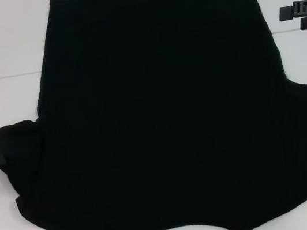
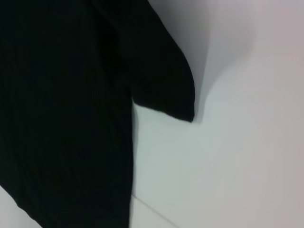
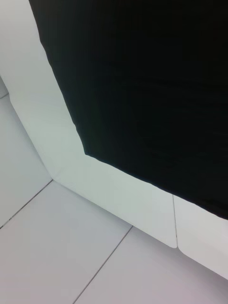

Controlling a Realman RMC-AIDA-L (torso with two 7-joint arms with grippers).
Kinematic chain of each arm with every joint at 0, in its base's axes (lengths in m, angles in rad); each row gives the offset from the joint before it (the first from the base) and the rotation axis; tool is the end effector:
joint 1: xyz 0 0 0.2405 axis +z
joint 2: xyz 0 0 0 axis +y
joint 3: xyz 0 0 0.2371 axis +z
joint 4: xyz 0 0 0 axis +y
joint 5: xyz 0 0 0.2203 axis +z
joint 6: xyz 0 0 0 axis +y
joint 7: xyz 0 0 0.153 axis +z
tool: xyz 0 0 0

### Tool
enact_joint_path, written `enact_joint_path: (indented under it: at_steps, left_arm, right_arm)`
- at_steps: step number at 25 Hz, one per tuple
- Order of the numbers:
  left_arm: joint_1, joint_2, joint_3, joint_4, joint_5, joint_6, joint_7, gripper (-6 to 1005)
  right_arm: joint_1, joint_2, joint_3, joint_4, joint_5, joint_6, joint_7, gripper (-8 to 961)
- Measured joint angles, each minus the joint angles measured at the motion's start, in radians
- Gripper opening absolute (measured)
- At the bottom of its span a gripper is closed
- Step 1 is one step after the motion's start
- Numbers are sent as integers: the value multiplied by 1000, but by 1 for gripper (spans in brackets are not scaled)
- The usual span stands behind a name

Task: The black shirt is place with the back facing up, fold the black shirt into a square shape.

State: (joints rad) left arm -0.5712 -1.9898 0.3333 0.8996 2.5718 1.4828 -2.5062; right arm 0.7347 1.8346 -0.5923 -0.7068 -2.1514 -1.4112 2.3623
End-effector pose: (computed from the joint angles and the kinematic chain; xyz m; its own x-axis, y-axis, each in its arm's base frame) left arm -0.3351 0.3478 0.1085 0.0062 0.8505 0.5260 0.9893 0.0714 -0.1271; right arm 0.2373 0.4277 0.1248 0.3159 -0.7548 -0.5749 -0.9378 -0.3403 -0.0686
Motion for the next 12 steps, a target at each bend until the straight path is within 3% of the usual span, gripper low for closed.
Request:
enact_joint_path:
  at_steps: [6, 12]
  left_arm:
    - [-43, 30, -2, 40, 48, 37, -4, 16]
    - [-84, 35, 31, 78, 48, 85, -27, 14]
  right_arm:
    - [0, -1, 0, -2, 1, -8, 0, 928]
    - [0, -2, 0, -2, 1, -16, -1, 928]
